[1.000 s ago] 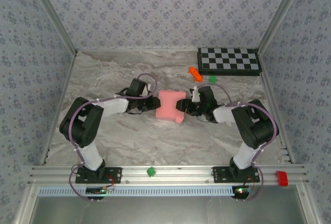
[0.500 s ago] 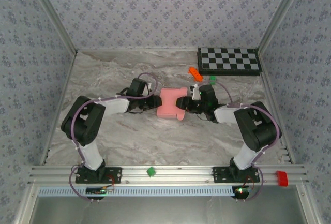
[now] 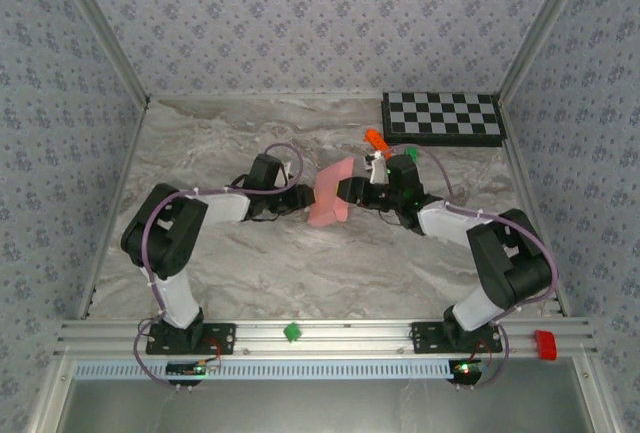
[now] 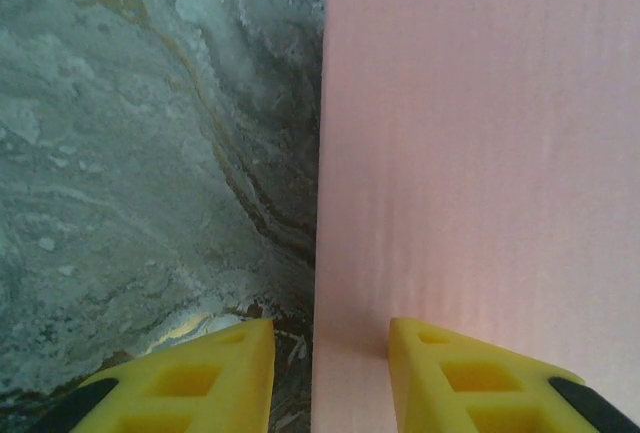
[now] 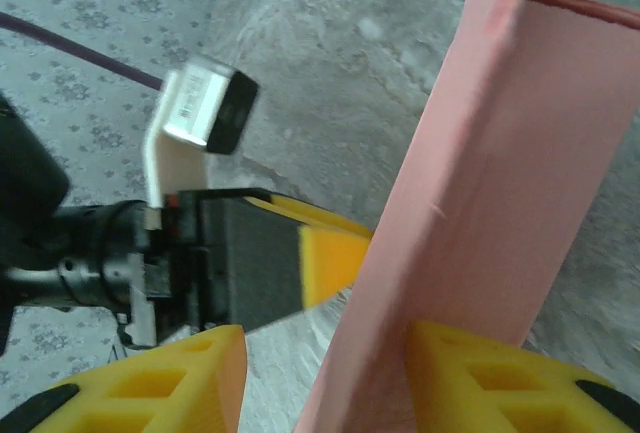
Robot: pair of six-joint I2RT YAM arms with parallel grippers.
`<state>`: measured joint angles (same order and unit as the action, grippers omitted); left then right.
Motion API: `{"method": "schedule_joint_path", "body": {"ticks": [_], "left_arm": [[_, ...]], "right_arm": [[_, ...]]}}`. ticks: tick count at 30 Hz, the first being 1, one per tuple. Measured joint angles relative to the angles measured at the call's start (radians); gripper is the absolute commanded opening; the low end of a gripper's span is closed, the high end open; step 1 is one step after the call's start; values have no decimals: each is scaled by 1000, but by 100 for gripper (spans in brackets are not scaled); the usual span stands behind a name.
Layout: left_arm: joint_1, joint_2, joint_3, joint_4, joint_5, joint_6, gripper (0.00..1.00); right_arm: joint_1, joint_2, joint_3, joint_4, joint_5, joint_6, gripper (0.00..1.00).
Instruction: Fold the paper box
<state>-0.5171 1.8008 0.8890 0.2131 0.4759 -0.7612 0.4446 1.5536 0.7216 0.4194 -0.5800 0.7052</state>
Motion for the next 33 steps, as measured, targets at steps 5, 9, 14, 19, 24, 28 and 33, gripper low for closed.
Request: {"method": "schedule_joint_path", "body": {"ticks": [5, 9, 14, 19, 24, 28, 33], "left_arm": [[-1, 2, -12, 19, 11, -15, 35], [0, 2, -19, 26, 3, -27, 37], [9, 2, -27, 21, -25, -37, 38], [23, -12, -27, -23, -74, -35, 40], [33, -43, -16, -85, -115, -15, 41], [38, -46, 14, -132, -137, 10, 41], [46, -39, 79, -193, -145, 47, 41]], "right_arm": [[19, 2, 32, -36, 0, -18, 47], [37, 14, 58, -51, 0, -22, 47], [54, 25, 107, -100, 0, -33, 47], [60, 33, 206, -198, 18, -76, 47], [60, 28, 275, -292, 70, -134, 49], [60, -3, 276, -382, 153, -166, 46], [63, -23, 273, -479, 268, -190, 40]]}}
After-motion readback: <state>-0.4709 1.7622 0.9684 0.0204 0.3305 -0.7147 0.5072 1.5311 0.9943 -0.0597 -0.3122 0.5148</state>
